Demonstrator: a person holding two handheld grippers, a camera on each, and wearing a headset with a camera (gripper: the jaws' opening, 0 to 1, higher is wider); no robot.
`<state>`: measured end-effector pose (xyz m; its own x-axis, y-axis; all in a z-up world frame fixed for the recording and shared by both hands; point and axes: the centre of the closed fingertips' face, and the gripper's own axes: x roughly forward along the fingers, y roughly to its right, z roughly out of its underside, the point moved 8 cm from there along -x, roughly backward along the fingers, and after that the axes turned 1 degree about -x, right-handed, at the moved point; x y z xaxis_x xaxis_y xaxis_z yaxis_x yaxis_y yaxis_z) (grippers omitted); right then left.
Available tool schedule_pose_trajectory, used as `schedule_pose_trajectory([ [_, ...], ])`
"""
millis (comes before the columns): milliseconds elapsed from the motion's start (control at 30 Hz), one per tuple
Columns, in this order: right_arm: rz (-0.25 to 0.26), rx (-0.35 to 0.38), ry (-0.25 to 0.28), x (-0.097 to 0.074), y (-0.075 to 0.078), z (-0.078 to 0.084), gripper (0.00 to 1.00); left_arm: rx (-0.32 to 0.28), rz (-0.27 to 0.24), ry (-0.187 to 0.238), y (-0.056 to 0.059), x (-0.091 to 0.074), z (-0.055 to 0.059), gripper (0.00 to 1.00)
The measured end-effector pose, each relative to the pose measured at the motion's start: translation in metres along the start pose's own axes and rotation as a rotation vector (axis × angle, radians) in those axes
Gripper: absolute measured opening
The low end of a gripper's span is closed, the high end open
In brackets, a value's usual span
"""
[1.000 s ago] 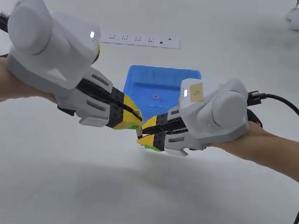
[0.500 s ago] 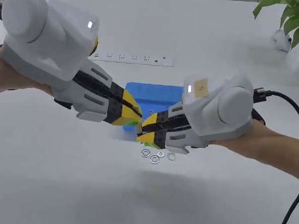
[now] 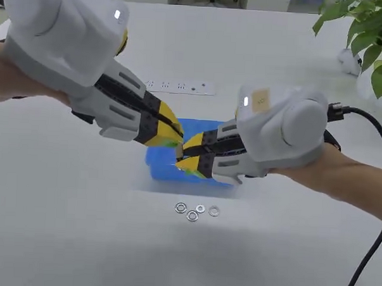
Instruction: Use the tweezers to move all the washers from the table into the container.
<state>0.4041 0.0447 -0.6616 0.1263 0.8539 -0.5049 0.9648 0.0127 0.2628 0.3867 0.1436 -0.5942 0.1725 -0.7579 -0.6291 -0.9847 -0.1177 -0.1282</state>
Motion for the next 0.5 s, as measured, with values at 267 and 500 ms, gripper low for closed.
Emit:
schedule_pose_trajectory([
  [267, 0.024, 0.012, -0.008, 0.004, 0.022, 0.018, 0.10, -0.009, 0.015, 0.017, -0.028, 0.017, 0.006, 0.07],
  [500, 0.037, 0.049, -0.033, 0.012, 0.040, 0.039, 0.10, -0.035, 0.030, 0.023, -0.050, 0.037, 0.017, 0.07],
])
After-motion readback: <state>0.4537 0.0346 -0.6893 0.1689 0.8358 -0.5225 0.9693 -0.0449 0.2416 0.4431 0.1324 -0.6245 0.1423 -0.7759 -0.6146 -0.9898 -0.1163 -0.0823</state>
